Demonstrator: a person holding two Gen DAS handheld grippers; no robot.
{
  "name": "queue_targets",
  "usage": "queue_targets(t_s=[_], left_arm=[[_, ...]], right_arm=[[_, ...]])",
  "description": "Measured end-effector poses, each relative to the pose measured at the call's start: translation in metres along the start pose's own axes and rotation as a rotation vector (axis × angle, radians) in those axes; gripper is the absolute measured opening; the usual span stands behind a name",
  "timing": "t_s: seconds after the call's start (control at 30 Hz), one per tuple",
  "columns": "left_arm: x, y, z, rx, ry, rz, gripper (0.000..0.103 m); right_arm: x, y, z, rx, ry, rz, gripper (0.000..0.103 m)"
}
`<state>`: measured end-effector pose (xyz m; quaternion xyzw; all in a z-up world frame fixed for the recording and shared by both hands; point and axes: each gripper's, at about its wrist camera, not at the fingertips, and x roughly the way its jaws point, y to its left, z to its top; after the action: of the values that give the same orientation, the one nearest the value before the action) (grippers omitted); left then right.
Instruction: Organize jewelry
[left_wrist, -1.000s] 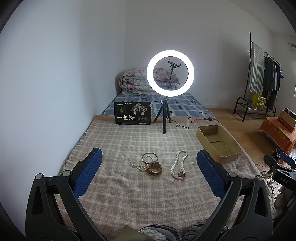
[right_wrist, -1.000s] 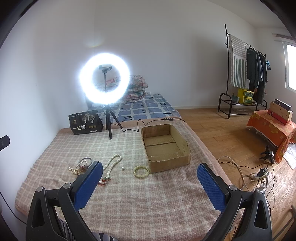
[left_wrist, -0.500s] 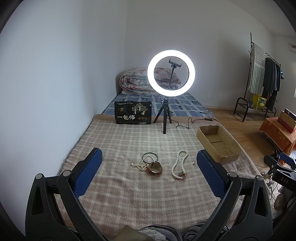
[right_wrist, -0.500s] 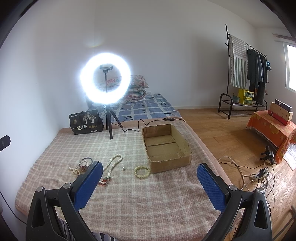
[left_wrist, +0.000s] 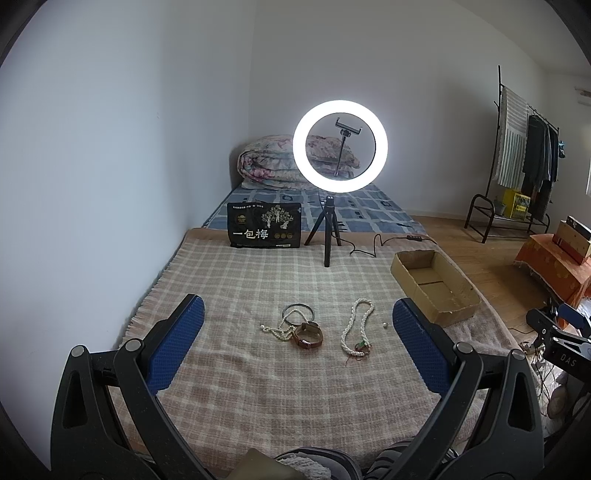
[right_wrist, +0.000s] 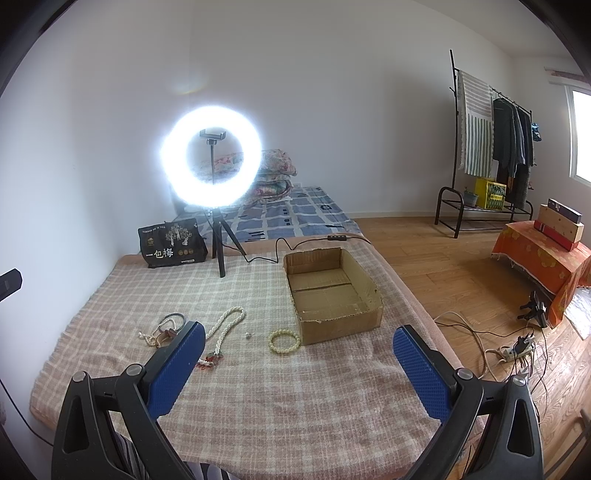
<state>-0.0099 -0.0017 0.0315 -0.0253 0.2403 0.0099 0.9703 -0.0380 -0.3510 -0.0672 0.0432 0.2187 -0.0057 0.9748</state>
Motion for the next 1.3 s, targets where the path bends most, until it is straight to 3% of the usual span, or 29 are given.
queue_targets(t_s=[0.3, 0.6, 0.83, 1.03, 1.3], left_arm=[[0.01, 0.013, 0.015, -0.009, -0.033, 0.02, 0.103], [0.034, 0.033, 0.049, -0.006, -0.116, 0.096, 0.103], [0.059, 0.037, 0.069, 0.007, -0.137, 0.104, 0.103], [0.078, 0.032, 0.077, 0.007, -0.103, 0.041, 0.103], [0.11, 0.022, 0.077, -0.029, -0.05, -0.01, 0.103]], right_arm=[[0.002, 0.004, 0.008, -0.044, -0.026, -0.031, 0.103], [0.025, -0.001, 0.035, -0.071, -0.062, -0.07, 0.103], [0.04, 0.003, 0.058, -0.132, -0.103, -0.12, 0.103], [0.049, 0.006, 0.075, -0.16, -0.144, -0.145, 0.103], [0.064, 0.029, 0.087, -0.178, -0.183, -0.058, 0.103]])
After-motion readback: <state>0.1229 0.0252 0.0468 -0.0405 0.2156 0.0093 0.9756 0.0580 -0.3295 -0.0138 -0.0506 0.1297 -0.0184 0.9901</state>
